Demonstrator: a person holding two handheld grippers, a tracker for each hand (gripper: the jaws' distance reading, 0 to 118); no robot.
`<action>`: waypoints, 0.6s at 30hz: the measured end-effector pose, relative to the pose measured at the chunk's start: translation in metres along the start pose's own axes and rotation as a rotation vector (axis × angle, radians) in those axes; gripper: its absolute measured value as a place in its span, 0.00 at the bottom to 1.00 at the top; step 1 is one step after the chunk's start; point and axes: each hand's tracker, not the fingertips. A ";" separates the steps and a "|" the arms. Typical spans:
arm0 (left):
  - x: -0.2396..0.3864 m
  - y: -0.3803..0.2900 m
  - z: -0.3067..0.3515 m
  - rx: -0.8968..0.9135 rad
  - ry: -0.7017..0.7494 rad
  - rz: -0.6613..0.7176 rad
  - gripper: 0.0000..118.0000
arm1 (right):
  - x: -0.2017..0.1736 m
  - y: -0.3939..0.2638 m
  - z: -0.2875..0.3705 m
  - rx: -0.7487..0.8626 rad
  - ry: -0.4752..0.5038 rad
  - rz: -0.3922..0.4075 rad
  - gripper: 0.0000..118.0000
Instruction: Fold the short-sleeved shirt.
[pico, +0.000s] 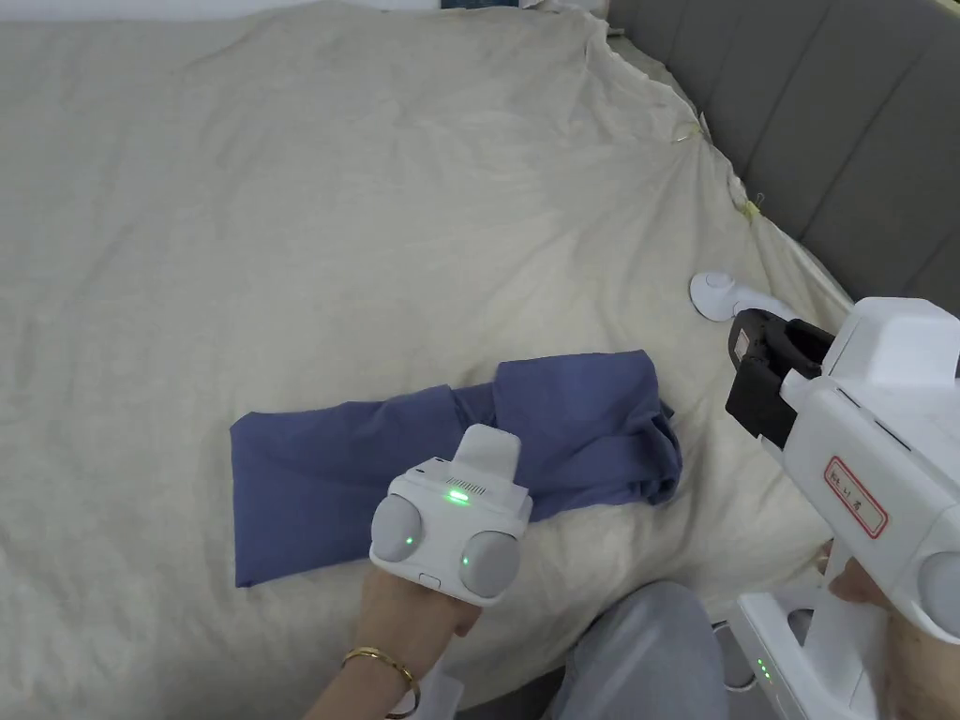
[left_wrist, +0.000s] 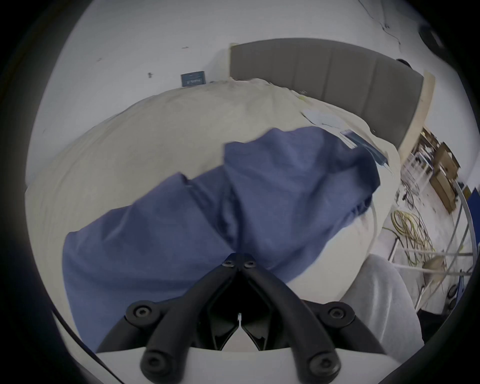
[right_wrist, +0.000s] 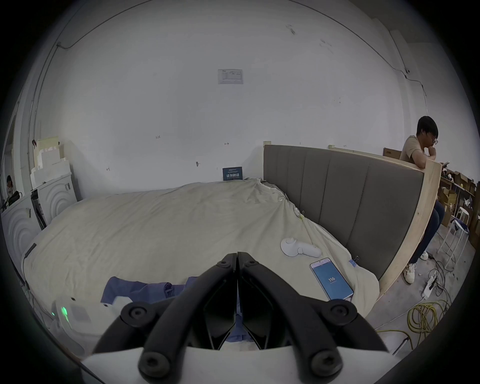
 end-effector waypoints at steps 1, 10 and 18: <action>-0.001 0.002 0.002 -0.002 -0.027 -0.005 0.00 | 0.001 0.001 0.001 0.003 -0.001 0.000 0.00; -0.099 0.057 0.086 0.238 -0.249 0.353 0.03 | -0.004 0.015 0.003 0.041 0.003 0.010 0.00; -0.222 0.044 0.130 0.289 -0.288 0.579 1.00 | -0.014 0.025 -0.006 0.066 0.027 -0.003 0.00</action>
